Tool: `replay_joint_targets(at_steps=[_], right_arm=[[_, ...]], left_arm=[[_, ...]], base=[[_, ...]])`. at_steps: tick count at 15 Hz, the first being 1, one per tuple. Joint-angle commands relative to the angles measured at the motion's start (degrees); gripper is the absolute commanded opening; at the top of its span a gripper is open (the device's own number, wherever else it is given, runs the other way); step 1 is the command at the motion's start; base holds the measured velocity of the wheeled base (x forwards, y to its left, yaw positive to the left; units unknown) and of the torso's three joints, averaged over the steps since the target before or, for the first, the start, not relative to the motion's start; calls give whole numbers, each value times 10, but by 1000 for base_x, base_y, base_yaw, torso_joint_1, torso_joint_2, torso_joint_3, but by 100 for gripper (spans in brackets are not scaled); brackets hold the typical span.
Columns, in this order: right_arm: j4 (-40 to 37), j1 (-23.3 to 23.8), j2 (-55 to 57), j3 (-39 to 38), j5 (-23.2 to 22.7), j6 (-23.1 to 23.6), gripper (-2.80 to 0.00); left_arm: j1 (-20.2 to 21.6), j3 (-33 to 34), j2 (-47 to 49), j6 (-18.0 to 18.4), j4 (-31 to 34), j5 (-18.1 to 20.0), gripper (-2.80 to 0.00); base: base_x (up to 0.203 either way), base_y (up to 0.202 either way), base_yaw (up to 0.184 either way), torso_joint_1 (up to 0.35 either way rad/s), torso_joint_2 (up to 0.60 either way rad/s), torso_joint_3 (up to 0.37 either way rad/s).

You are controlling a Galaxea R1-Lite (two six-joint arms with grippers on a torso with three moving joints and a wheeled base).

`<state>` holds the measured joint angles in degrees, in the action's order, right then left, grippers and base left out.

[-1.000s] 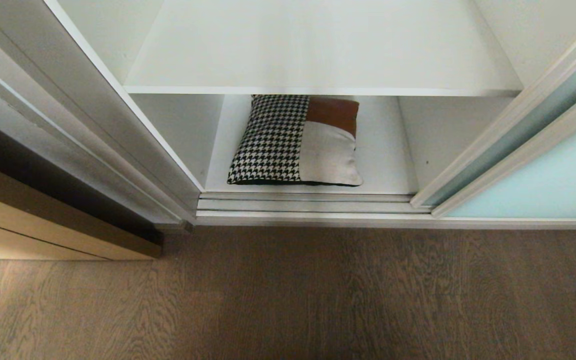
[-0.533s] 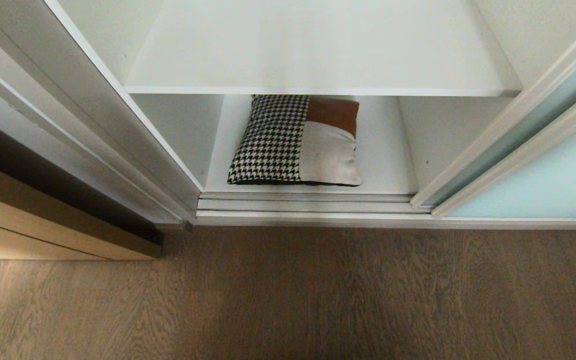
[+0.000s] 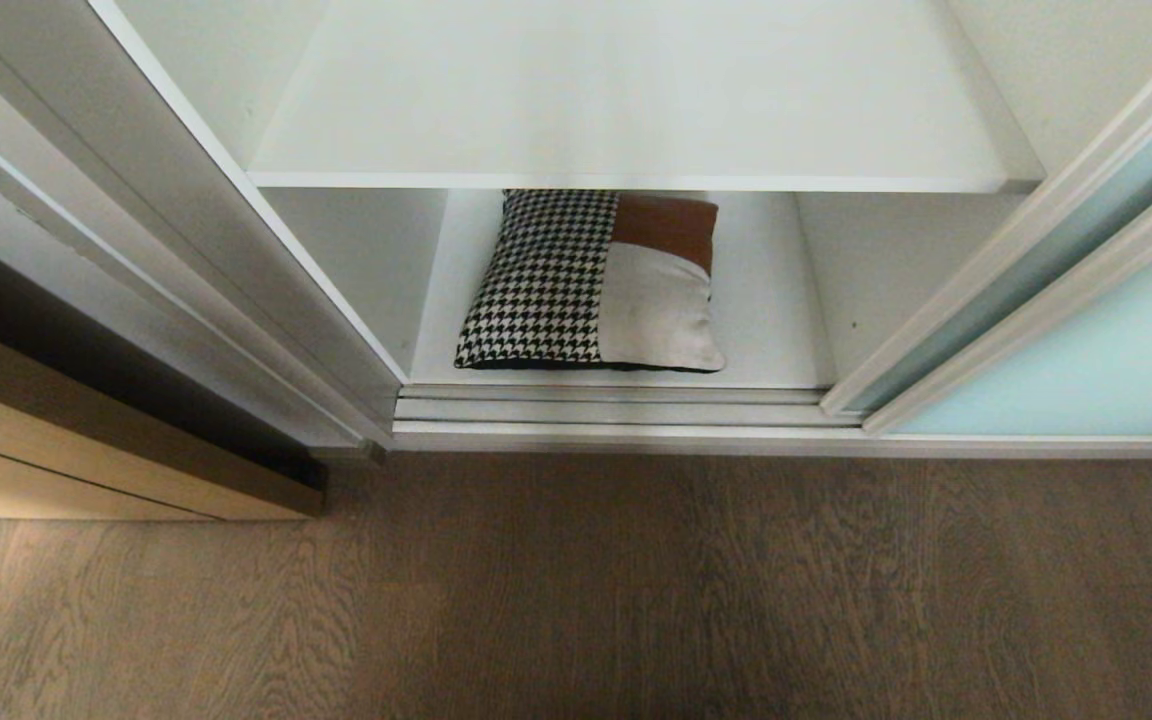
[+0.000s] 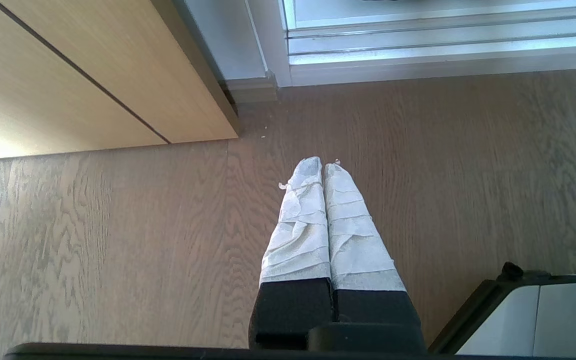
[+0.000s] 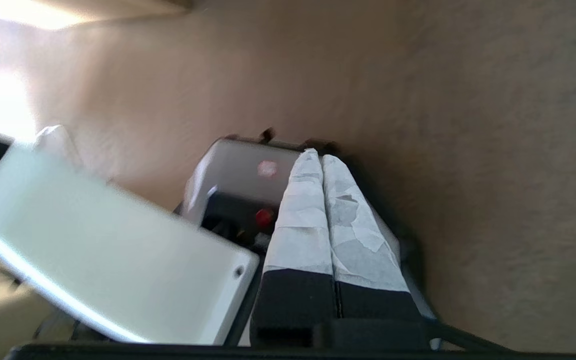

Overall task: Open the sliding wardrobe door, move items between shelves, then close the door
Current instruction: Close the door

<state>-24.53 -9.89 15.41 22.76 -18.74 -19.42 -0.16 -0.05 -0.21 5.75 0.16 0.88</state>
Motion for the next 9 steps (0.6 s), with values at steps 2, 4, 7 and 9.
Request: replay_joint_targets(at_steps=[2,4,7,9], right_arm=[[-1,28,4,-7,53,15,-280],[-1,29,4,-29,120,24,-280],[-1,38,11,-34,131,58,-280],[-1,73,16,-40,126,79,-280]], left_arm=[[0,1,2,0,1,0,-280],[0,1,2,0,1,0,-280],[0,1,2,0,1,0,-280],[0,1,2,0,1,0,-280]], base=[[0,0,0,0,0,0],[0,0,0,0,0,0],[0,0,0,0,0,0],[0,0,0,0,0,0]])
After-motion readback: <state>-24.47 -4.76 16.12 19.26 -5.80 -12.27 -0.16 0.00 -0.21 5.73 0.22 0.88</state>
